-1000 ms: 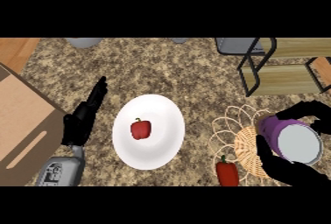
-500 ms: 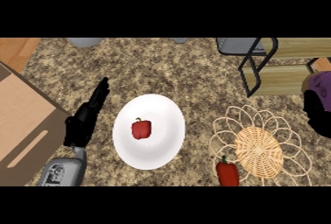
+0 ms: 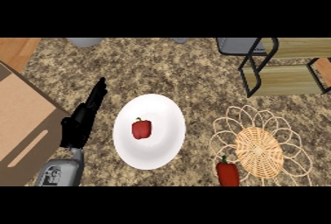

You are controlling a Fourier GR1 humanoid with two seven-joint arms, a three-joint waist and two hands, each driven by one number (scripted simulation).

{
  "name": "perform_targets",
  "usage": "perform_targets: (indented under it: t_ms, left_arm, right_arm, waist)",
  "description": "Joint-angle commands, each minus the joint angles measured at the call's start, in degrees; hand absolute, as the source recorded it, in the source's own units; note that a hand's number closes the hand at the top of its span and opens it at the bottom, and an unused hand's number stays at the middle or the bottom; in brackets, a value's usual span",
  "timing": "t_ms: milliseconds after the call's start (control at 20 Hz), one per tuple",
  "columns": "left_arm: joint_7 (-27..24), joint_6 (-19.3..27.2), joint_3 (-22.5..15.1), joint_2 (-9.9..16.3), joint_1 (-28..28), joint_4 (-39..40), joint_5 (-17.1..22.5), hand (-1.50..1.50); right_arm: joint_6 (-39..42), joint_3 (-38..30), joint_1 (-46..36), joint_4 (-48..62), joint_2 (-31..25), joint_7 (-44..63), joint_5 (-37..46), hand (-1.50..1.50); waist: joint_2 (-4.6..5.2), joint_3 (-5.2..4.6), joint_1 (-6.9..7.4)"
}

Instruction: Pick the can from the placemat and place it in the tiered shelf

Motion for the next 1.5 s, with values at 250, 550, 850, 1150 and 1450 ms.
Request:
perform_targets:
  t_ms: [250, 550, 850, 1150, 1450]
  left_arm:
    - [1.0, 1.3, -1.5, -1.9, -1.1, 1.6, -1.7, 0.00]
    - [-2.3, -2.0, 2.0, 1.4, -2.2, 3.7, 1.0, 0.00]
    - [-4.4, 0.6, -1.4, -2.0, 1.2, 3.8, -1.5, 0.00]
    - [-1.7, -1.3, 1.0, 0.1, -0.8, 2.3, 0.5, 0.00]
    - [-0.3, -0.8, 0.7, -0.6, -3.5, 3.9, 0.1, 0.00]
  right_arm:
    - [-6.8, -0.6, -6.3, 16.8, -6.9, -8.8, 2.0, 1.50]
    - [-12.7, -1.5, -7.6, 27.6, -10.4, -17.9, 3.2, 1.50]
    - [-22.8, 3.0, -7.4, 36.1, -10.3, -25.7, 10.5, 1.50]
    - [-32.5, 0.0, -11.5, 50.3, -9.3, -30.5, 9.9, 1.50]
    - [-37.0, -7.2, -13.6, 56.9, -5.4, -42.6, -4.9, 1.50]
  waist:
    - [0.10, 0.01, 0.17]
    - [0.17, 0.01, 0.18]
    - [0.31, 0.01, 0.59]
    - [0.26, 0.03, 0.63]
    - [0.49, 0.08, 0.79]
